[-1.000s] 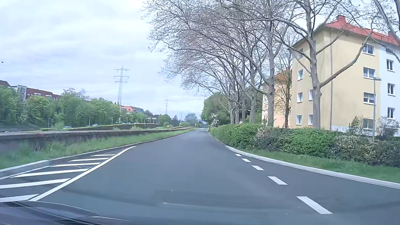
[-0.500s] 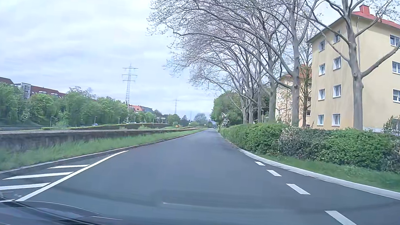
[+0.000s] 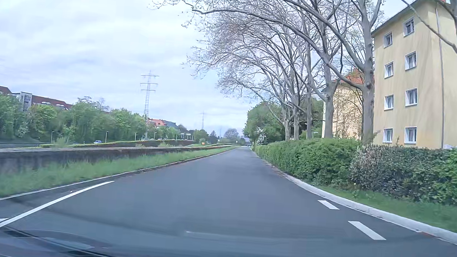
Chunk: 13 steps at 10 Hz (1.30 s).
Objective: Follow the waypoints while adhering to traffic rules and regulations
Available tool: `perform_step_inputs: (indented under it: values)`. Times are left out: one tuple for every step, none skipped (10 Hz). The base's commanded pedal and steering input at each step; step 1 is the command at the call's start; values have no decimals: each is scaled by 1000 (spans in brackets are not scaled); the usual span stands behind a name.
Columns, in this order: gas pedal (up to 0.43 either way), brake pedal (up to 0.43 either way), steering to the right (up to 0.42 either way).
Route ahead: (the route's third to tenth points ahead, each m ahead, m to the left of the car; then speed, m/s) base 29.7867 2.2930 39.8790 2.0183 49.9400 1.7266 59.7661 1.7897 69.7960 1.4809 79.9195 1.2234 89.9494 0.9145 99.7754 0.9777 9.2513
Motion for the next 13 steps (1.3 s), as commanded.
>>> perform_step_inputs:
  values:
    - [169, 0, -4]
    - [169, 0, -3]
    - [169, 0, -2]
    - [169, 0, -1]
    - [169, 0, 1]
    - [169, 0, 1]
    - [157, 0, 1]
    - [157, 0, 1]
    - [157, 0, 1]
    - [157, 0, 1]
    - [157, 0, 2]
    - [157, 0, 2]
    - [157, 0, 3]
